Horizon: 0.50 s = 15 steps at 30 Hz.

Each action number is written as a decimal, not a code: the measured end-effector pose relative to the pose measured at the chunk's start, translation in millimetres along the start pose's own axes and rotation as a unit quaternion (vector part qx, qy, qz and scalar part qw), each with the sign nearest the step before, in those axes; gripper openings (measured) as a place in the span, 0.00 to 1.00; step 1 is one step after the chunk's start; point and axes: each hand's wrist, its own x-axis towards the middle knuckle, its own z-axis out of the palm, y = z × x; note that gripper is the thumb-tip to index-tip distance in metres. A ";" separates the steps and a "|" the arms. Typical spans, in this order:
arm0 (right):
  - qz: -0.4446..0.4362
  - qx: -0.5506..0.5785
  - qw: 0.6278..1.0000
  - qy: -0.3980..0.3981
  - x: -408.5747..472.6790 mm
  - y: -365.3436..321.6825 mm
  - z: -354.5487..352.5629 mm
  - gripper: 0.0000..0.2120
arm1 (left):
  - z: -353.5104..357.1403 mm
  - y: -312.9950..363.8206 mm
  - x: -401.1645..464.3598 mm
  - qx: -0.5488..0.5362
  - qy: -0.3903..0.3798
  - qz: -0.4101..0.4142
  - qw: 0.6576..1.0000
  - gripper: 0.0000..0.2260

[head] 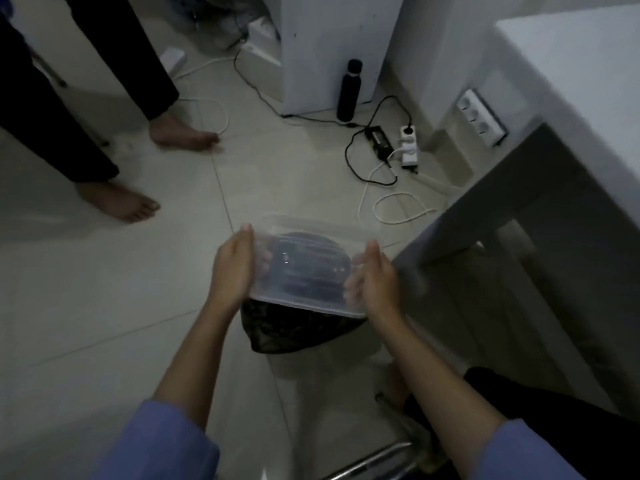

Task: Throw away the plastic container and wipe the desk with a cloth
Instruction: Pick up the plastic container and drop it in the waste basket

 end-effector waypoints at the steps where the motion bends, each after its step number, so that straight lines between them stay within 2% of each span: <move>1: 0.032 0.002 0.999 0.009 11.2 15.2 -1.1 0.20 | 5.5 -22.9 8.4 0.009 0.025 -0.017 1.000 0.15; 3: 0.092 0.003 0.995 0.032 31.3 44.1 -4.0 0.23 | 9.5 -73.2 23.1 0.052 0.070 -0.072 0.994 0.09; 4: 0.108 -0.012 0.993 0.040 39.1 56.7 -6.4 0.26 | 10.3 -97.4 27.8 0.081 0.078 -0.106 0.988 0.10; 6: 0.116 -0.067 0.989 0.057 52.3 76.0 -10.6 0.29 | 9.0 -139.4 31.9 0.139 0.072 -0.163 0.974 0.21; 8: 0.120 -0.102 0.985 0.068 61.0 89.8 -12.2 0.27 | 9.1 -169.1 32.5 0.184 0.055 -0.189 0.963 0.28; 11: 0.120 -0.137 0.982 0.046 70.0 105.4 -9.7 0.25 | 11.3 -193.8 28.8 0.207 0.020 -0.167 0.964 0.31; 15: 0.142 -0.159 0.977 0.015 73.2 123.9 -6.7 0.24 | 17.7 -193.5 21.1 0.196 0.037 -0.098 0.975 0.24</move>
